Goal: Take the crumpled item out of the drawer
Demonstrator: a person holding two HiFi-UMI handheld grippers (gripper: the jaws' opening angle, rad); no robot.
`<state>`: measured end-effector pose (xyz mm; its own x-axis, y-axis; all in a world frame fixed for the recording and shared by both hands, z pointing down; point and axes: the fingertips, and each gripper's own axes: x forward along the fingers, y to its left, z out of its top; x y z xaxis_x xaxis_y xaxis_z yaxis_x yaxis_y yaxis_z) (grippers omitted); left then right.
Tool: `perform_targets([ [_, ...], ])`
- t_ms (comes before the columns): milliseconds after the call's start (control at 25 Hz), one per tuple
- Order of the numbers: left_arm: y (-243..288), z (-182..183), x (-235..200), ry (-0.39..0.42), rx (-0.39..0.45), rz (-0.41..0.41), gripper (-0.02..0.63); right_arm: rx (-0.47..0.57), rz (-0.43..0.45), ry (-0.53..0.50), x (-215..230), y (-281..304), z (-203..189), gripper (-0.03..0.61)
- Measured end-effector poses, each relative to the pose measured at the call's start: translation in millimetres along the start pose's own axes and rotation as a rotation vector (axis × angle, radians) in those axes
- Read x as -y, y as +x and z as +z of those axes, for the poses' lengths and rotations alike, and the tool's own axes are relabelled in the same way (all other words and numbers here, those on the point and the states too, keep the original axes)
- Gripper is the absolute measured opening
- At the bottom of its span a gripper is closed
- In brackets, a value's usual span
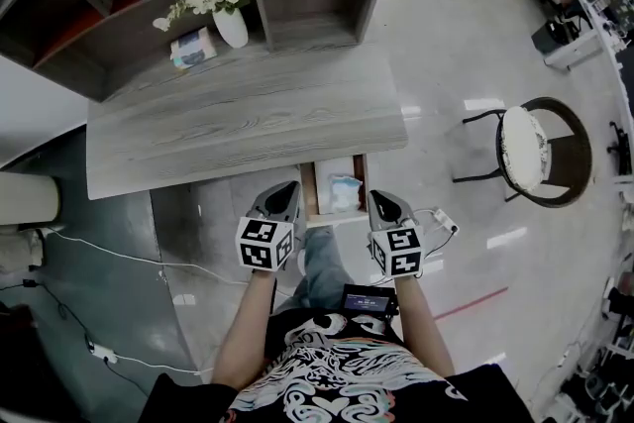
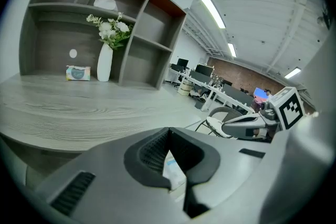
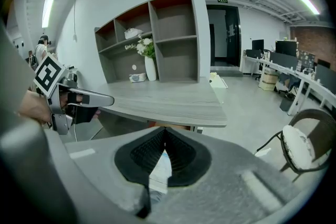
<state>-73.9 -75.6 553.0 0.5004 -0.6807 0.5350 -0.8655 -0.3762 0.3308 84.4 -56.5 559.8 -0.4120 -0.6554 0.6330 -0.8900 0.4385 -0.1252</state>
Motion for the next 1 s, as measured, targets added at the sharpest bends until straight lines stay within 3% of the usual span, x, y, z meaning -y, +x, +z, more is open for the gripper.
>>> perform_targets([
  [600, 37, -53, -13, -0.003, -0.14, -0.012, 0.0, -0.137, 0.062, -0.03, 7, 45, -40, 0.005],
  [1000, 60, -84, -20, 0.039, -0.252, -0.019, 0.0, -0.216, 0.108, -0.06, -1, 70, -60, 0.005],
])
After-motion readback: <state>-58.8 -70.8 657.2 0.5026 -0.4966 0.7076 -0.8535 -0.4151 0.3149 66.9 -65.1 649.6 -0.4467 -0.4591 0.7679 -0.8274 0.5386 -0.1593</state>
